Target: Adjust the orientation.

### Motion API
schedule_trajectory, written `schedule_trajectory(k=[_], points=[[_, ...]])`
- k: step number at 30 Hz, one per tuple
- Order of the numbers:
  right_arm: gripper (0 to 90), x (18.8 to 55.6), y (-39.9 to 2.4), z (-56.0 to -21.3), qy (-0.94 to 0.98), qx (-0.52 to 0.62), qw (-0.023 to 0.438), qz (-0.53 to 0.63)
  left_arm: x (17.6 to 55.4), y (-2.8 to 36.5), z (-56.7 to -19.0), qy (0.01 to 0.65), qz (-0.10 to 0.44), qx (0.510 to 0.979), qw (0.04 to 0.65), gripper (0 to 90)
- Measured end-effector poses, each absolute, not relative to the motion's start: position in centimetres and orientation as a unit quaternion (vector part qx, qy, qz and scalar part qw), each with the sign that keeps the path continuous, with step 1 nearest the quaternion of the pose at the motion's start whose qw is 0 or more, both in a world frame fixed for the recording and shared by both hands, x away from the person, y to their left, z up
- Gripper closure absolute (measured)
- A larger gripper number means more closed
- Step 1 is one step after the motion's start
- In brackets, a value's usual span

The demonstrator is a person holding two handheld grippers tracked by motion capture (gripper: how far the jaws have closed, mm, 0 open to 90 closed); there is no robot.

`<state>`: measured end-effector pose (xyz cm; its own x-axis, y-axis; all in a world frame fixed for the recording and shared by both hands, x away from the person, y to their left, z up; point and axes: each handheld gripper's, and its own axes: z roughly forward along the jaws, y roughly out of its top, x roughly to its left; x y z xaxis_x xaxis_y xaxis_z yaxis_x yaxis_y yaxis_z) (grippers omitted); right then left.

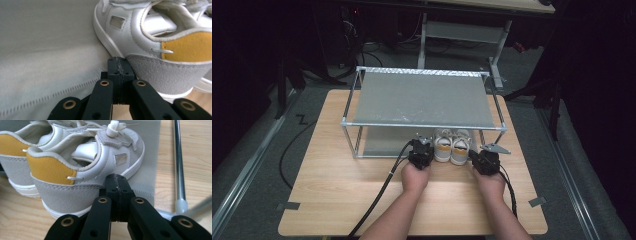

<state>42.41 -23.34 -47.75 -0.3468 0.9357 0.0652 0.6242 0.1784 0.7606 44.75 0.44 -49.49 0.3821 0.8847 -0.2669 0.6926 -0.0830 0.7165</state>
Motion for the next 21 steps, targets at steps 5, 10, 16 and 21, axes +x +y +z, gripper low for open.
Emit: schedule_trajectory(k=[5,10,16,21], points=[[90.0,41.1,-24.0,-47.7,0.749,0.518,0.227,0.345,43.7,1.0,-49.3,0.539,0.121,0.723,0.414,86.4],[90.0,40.6,-24.7,-47.7,0.749,0.521,0.221,0.345,42.5,0.6,-48.9,0.525,0.138,0.727,0.421,89.7],[90.0,40.9,-23.6,-48.1,0.757,0.509,0.202,0.357,43.2,0.4,-49.1,0.537,0.134,0.719,0.42,90.0],[90.0,41.7,-23.3,-48.3,0.745,0.527,0.204,0.355,43.9,0.3,-49.2,0.542,0.13,0.718,0.417,90.0]])
